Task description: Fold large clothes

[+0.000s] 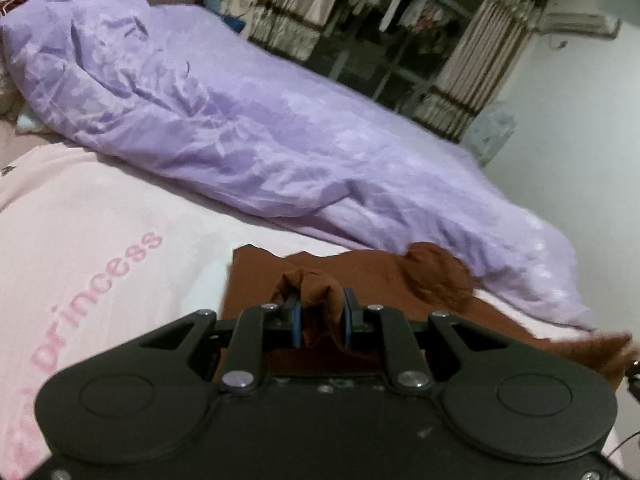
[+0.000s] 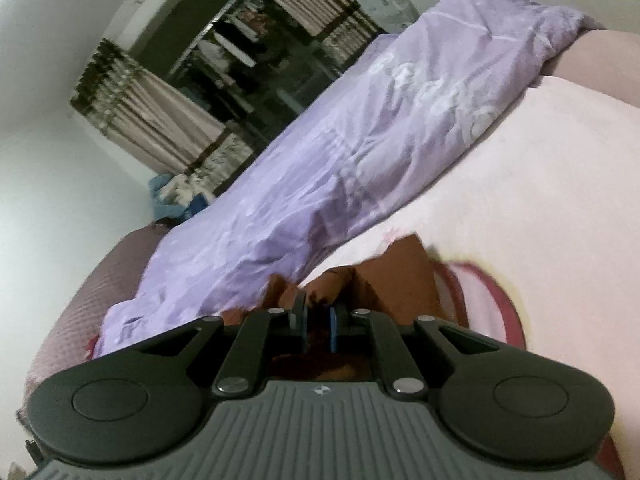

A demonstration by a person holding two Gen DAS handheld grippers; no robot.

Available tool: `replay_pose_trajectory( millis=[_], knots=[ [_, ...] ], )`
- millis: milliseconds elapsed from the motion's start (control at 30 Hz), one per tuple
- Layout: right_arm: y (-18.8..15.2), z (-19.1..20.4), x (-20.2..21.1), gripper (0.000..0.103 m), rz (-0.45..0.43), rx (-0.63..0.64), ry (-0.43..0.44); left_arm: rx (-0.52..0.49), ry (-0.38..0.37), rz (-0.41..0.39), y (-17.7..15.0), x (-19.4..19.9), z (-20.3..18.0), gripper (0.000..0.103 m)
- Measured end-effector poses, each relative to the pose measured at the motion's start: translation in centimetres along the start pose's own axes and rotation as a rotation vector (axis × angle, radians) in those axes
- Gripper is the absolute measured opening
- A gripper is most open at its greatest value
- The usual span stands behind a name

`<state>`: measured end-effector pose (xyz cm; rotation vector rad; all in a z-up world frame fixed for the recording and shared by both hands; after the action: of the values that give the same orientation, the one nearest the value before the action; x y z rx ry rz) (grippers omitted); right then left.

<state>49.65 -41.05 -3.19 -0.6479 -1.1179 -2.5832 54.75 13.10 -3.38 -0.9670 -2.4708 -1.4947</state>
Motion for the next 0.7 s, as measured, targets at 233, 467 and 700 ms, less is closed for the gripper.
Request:
replay_pose_trajectory(
  millis=[233, 467, 700],
  knots=[
    [-0.8, -3.2, -9.3, 0.013, 0.074, -0.049, -0.146, 0.093, 0.056, 0.107, -1.3, -9.3, 5.5, 0.029],
    [0.2, -4.1, -8.8, 0.055, 0.032, -0.106, -0.037, 0.084, -0.036, -0.022, 1.7, -4.6, 5.2, 0.059],
    [0.3, -3.1, -8.9, 0.071, -0.007, 0.117, -0.152, 0.003, 0.038, 0.050, -0.2, -4.8, 6.4, 0.060]
  ],
)
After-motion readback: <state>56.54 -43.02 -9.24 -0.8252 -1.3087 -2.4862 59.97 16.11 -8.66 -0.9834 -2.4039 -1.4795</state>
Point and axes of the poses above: each gripper's, at about its wrist camera, not at the fingertips, and x roughly against the way its jaws point, z to its left, y to its top, the point moved 9 cm from there along -x, roughly the way its jaws point, and after that the axes turned 14 degrees about -y, right-handed, at the moved point
